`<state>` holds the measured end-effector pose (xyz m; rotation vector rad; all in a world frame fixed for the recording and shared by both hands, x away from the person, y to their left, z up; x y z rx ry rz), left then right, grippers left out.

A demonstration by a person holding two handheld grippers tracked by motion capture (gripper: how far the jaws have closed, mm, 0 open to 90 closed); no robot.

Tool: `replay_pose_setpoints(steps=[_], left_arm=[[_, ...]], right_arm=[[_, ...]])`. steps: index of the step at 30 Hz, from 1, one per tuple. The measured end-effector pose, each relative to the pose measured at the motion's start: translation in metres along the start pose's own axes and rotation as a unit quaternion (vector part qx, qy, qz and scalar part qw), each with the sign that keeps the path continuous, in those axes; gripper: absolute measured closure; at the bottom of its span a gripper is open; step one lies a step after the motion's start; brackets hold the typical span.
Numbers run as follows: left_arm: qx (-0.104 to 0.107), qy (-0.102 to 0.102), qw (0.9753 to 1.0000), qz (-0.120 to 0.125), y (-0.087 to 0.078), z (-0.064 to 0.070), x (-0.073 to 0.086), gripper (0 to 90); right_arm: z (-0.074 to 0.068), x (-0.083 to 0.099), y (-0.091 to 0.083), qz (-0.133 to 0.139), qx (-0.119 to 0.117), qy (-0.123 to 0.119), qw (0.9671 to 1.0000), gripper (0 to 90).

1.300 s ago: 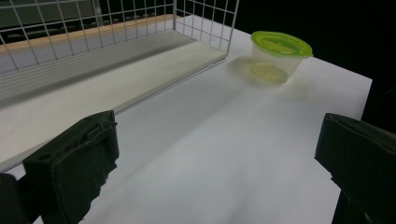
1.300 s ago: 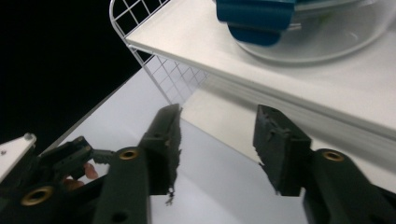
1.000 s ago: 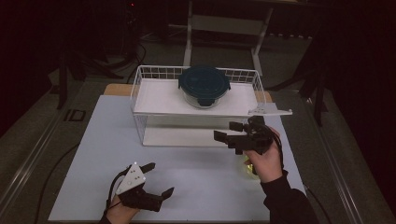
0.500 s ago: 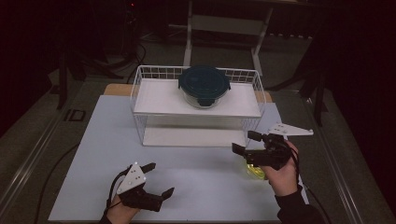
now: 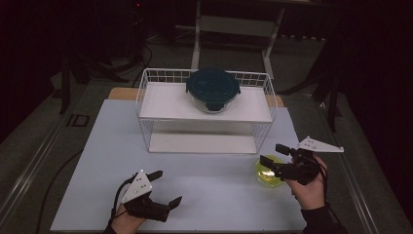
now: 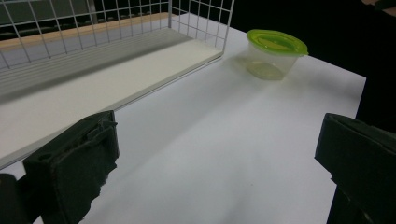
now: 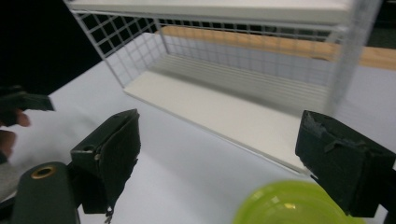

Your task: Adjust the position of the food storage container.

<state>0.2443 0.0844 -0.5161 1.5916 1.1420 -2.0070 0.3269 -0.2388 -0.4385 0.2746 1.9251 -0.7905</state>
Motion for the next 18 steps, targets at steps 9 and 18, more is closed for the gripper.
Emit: replay_pose_setpoints(steps=[9,18], left_arm=[[0.005,0.001,1.0,0.003,0.0,0.001,0.0,0.0],[0.008,-0.002,1.0,0.005,0.0,0.002,0.0,0.0]], right_arm=[[0.033,0.021,-0.02,0.002,0.04,0.015,0.9991,16.2],[0.063,0.046,-0.033,-0.006,0.077,0.04,0.9962,20.2]])
Point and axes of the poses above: each handheld gripper's, and its own axes: y roughly forward along the jaws, x roughly out of its underside, z roughly to its right, the point moved 8 cm from there along y, roughly forward along the jaws, and after that the axes turned 8 degrees about -x, right-handed, at the moved point
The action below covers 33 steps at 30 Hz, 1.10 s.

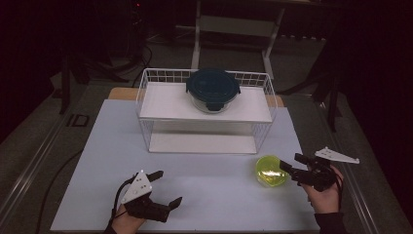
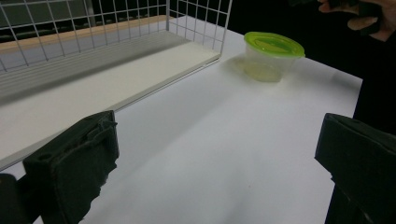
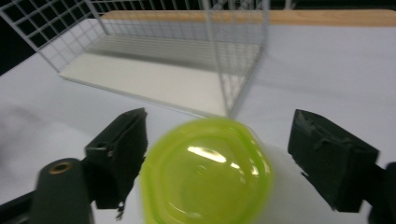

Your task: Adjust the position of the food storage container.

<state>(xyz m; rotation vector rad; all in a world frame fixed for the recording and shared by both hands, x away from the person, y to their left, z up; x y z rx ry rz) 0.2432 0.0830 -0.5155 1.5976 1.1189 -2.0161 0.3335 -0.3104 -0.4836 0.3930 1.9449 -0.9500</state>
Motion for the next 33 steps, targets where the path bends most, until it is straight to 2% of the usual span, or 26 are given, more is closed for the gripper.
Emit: replay_pose_setpoints(steps=[4,8,10,11,13,22,28,33], left_arm=[[0.001,-0.001,1.0,0.0,0.001,0.0,0.0,0.0],[0.001,-0.001,1.0,0.0,0.001,0.0,0.0,0.0],[0.002,-0.001,1.0,0.001,0.0,0.0,0.0,0.0],[0.001,-0.001,1.0,0.001,0.0,0.0,0.0,0.0],[0.003,-0.004,1.0,0.003,0.0,0.0,-0.001,0.0],[0.004,-0.004,1.0,0.005,0.0,0.0,-0.001,0.0],[0.005,-0.005,1.0,0.005,0.0,0.0,-0.001,0.0],[0.005,-0.003,1.0,0.004,0.0,0.0,-0.001,0.0]], right_arm=[[0.013,0.01,-0.004,-0.005,0.015,0.007,0.9999,23.9],[0.023,0.019,-0.008,-0.015,0.033,0.011,0.9993,32.0],[0.026,0.021,-0.008,-0.017,0.035,0.01,0.9992,33.4],[0.032,0.027,-0.01,-0.021,0.046,0.01,0.9986,40.1],[0.034,0.029,-0.01,-0.02,0.052,0.008,0.9984,41.8],[0.045,0.049,-0.006,-0.05,0.076,0.015,0.9958,64.6],[0.048,0.06,0.001,-0.073,0.07,0.02,0.9946,88.7],[0.047,0.067,0.008,-0.089,0.06,0.025,0.9939,89.9]])
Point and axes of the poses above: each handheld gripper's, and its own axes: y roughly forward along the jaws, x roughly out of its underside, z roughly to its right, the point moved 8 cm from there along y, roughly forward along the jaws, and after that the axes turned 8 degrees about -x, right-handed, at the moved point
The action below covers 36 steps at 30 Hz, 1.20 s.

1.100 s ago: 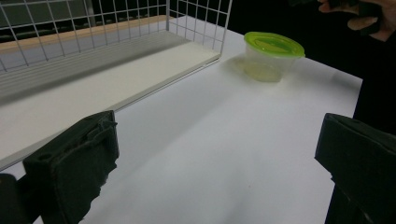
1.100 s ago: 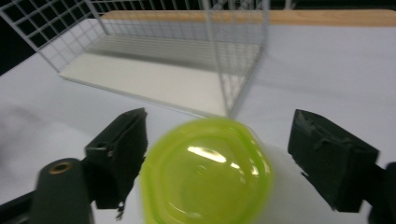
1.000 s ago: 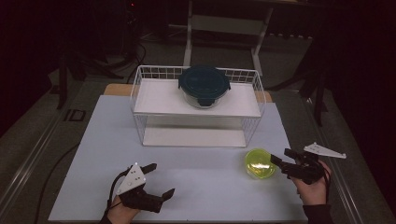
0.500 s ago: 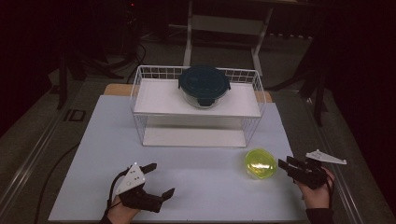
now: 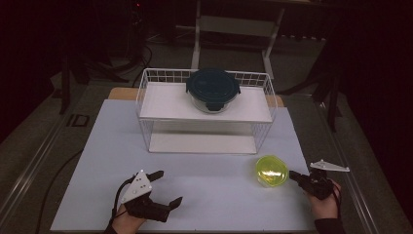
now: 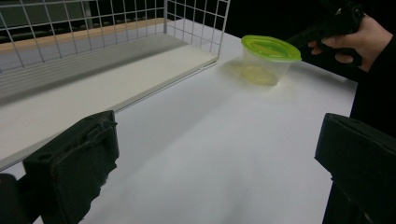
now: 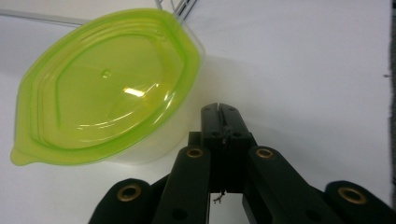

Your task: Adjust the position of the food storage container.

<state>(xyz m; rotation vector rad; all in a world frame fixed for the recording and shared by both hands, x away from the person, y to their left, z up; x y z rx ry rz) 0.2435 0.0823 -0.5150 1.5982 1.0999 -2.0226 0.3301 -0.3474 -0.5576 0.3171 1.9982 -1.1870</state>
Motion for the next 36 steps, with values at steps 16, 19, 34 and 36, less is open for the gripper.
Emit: replay_pose_setpoints(steps=[16,19,34,36], left_arm=[[-0.002,0.003,1.0,-0.002,0.0,0.0,0.0,0.0],[-0.003,0.002,1.0,-0.002,0.0,0.0,0.0,0.0],[-0.007,-0.001,1.0,0.002,-0.002,-0.001,-0.001,0.0],[-0.007,0.0,1.0,0.002,-0.002,-0.001,-0.002,0.0]], right_arm=[[-0.003,0.006,0.018,-0.021,-0.026,0.018,0.9993,90.0],[-0.006,0.007,0.02,-0.024,-0.027,0.015,0.9992,90.0],[-0.022,0.006,0.031,-0.035,-0.051,0.004,0.9981,90.0],[-0.024,0.006,0.031,-0.034,-0.057,0.008,0.9977,90.0]])
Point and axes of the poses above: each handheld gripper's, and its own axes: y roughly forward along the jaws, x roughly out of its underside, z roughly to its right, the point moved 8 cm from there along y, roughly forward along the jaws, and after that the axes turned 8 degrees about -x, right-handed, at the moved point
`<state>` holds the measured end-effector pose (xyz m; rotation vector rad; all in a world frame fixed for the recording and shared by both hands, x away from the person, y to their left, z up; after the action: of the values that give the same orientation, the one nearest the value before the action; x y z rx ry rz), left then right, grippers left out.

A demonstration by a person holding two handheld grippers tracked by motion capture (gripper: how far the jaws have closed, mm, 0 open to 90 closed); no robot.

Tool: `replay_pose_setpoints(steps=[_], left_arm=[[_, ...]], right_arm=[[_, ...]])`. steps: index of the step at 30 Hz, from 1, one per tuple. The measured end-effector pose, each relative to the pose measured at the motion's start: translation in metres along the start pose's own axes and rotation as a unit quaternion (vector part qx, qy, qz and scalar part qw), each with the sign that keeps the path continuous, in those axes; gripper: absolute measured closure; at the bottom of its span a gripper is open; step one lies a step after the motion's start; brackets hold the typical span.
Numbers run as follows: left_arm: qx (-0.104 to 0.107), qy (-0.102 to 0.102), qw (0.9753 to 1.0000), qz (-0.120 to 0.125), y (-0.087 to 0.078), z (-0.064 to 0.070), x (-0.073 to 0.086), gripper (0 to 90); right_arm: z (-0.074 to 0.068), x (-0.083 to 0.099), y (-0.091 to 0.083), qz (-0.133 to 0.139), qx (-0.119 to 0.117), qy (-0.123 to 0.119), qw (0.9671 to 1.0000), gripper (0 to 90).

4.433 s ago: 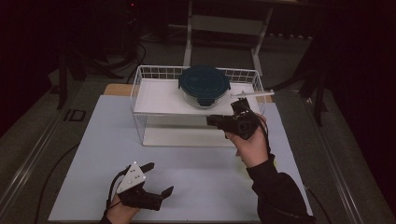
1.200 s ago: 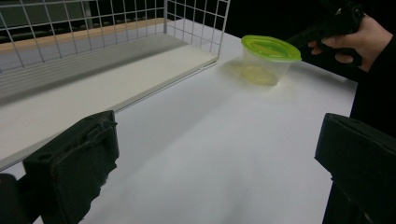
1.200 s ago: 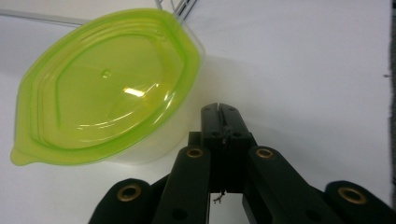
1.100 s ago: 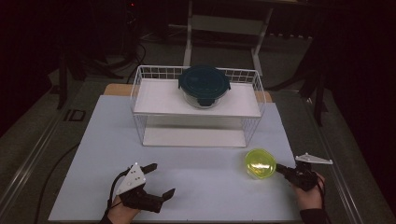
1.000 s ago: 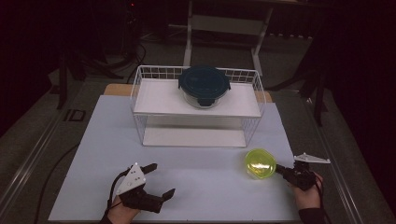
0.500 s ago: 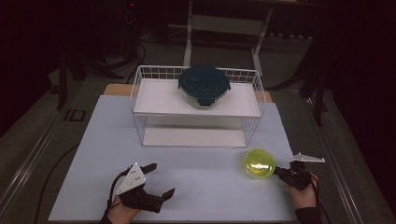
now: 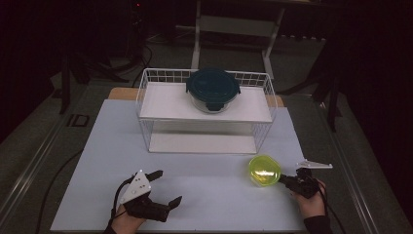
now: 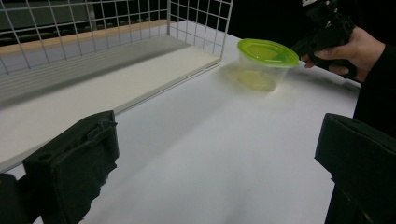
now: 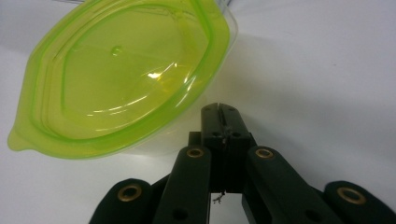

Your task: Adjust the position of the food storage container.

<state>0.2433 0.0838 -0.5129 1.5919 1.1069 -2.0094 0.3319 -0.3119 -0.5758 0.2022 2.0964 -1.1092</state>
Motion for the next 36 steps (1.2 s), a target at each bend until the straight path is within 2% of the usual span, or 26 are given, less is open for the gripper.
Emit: replay_pose_setpoints(steps=[20,28,36], left_arm=[[-0.002,0.0,1.0,0.001,-0.001,-0.001,0.0,0.0],[-0.003,0.0,1.0,-0.001,0.0,-0.001,0.0,0.0],[-0.002,0.001,1.0,0.0,0.0,-0.001,0.0,0.0]], right_arm=[[-0.031,-0.004,0.024,-0.027,-0.036,-0.034,0.9984,90.0],[-0.023,-0.008,0.025,-0.029,-0.021,-0.035,0.9987,90.0],[-0.024,-0.011,0.033,-0.033,-0.024,-0.034,0.9986,90.0]])
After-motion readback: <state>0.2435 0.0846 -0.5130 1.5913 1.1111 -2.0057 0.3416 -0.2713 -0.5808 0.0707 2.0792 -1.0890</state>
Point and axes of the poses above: each handheld gripper's, and its own axes: y roughly forward along the jaws, x roughly out of its underside, z roughly to its right, the point moved 8 cm from there along y, roughly forward along the jaws, and after that the axes turned 8 degrees about -x, right-handed, at the moved point
